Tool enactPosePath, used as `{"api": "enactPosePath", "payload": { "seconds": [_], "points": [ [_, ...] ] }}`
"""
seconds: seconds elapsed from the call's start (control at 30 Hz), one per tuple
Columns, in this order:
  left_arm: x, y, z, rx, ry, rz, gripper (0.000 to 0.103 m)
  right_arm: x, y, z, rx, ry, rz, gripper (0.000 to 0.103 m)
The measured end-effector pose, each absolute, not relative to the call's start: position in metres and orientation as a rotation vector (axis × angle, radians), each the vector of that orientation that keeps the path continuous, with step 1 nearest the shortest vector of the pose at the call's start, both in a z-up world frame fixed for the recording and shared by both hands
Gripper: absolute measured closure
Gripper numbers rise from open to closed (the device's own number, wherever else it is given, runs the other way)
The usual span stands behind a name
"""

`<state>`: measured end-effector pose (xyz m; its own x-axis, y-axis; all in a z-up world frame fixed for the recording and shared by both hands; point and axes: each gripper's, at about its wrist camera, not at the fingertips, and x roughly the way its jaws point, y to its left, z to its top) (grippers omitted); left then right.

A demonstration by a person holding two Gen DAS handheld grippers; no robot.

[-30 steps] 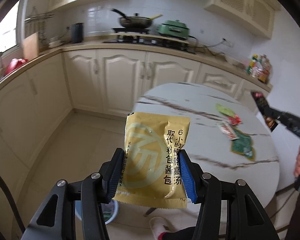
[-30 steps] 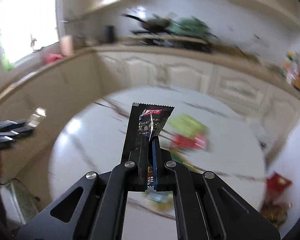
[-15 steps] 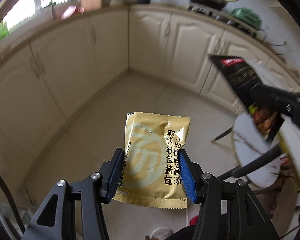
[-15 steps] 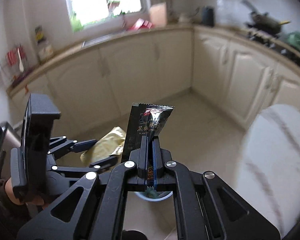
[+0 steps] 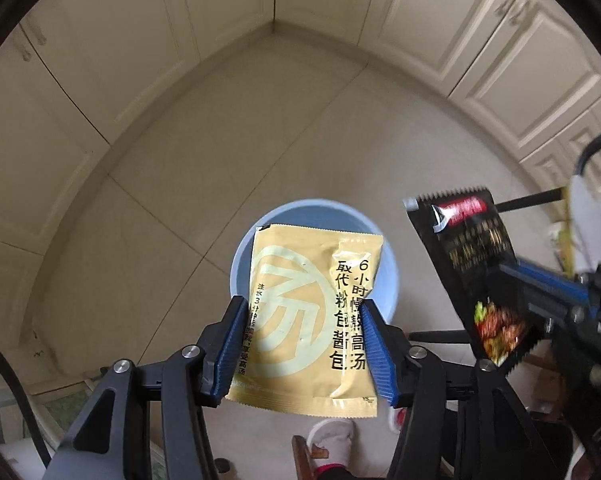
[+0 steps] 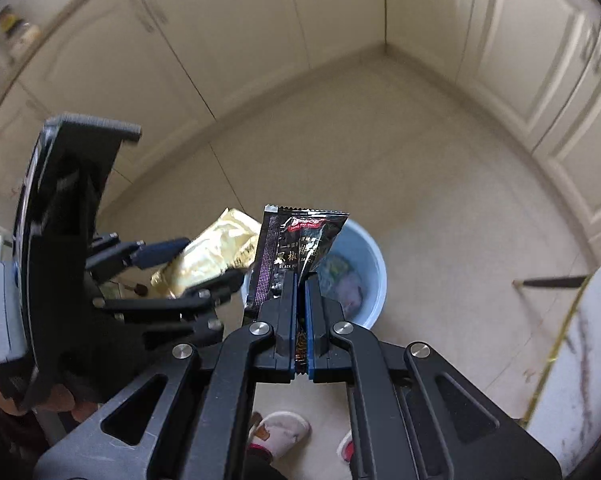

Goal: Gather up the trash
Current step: 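Carry the yellow and black packets over the blue bucket and open both tools, then move both open tools back toward the table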

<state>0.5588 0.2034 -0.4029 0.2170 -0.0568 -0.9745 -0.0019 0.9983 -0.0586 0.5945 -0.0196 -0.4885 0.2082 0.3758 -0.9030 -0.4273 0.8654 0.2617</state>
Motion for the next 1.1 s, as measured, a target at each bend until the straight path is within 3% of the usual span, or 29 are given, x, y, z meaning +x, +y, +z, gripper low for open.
{"api": "enactPosePath", "payload": {
  "seconds": [0.23, 0.43, 0.57, 0.67, 0.77, 0.93, 1.1],
  "points": [
    [0.591, 0.204, -0.434, -0.076, 1.407, 0.012, 0.047, 0.625, -0.028, -0.548, 0.001, 1.344, 0.546, 0.099],
    [0.604, 0.222, -0.415, -0.101, 1.394, 0.082, 0.047, 0.631, -0.027, -0.573, 0.033, 1.391, 0.559, 0.097],
    [0.589, 0.23, -0.393, -0.109, 1.358, 0.149, 0.047, 0.637, -0.021, -0.574, 0.07, 1.381, 0.572, 0.082],
    [0.577, 0.238, -0.375, -0.122, 1.323, 0.191, 0.047, 0.632, -0.023, -0.56, 0.077, 1.353, 0.583, 0.063],
    [0.557, 0.234, -0.354, -0.123, 1.279, 0.218, 0.047, 0.624, -0.02, -0.534, 0.07, 1.323, 0.588, 0.061],
    [0.523, 0.228, -0.309, -0.122, 1.184, 0.226, 0.042, 0.597, -0.015, -0.476, 0.021, 1.25, 0.568, 0.024],
    [0.473, 0.217, -0.259, -0.136, 1.064, 0.227, 0.038, 0.557, -0.017, -0.399, -0.031, 1.121, 0.545, 0.011]
  ]
}}
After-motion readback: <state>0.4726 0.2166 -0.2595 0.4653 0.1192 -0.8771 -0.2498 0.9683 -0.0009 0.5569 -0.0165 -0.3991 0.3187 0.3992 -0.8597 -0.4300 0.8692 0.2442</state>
